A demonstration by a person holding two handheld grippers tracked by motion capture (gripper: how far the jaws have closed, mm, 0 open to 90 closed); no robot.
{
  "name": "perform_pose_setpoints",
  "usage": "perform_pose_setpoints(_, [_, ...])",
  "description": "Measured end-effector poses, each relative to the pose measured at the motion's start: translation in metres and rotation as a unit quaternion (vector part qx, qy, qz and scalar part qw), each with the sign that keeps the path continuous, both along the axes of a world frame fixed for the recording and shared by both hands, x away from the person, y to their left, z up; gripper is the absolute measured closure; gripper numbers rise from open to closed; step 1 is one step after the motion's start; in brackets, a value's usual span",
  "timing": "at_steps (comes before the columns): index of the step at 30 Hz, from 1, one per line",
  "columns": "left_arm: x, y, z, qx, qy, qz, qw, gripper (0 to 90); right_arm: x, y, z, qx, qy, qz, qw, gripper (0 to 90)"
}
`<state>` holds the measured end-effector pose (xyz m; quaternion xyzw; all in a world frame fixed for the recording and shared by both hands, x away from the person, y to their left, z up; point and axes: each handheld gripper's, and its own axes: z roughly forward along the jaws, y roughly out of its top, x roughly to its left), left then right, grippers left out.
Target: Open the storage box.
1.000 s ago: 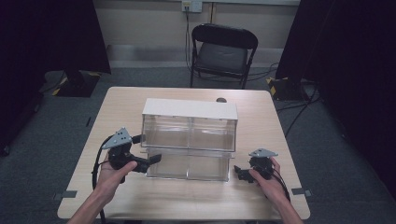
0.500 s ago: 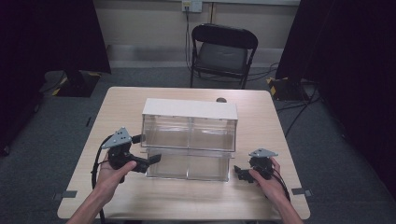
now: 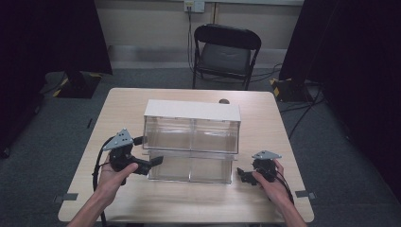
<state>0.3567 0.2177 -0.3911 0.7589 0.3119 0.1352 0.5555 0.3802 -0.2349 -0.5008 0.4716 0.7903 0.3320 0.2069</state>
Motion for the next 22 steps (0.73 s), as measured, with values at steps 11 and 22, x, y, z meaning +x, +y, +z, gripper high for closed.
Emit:
perform_pose_setpoints(11, [0.0000,0.0000,-0.0002,0.001,-0.001,0.001,1.0000,0.0,0.0000,0.0000,0.0000,0.000,0.000,0.000,1.0000,5.1])
perform_pose_setpoints(22, [0.0001,-0.0001,-0.0008,0.002,0.000,0.001,1.0000,0.0,0.0001,-0.0001,0.0000,0.000,0.000,0.000,1.0000,5.0])
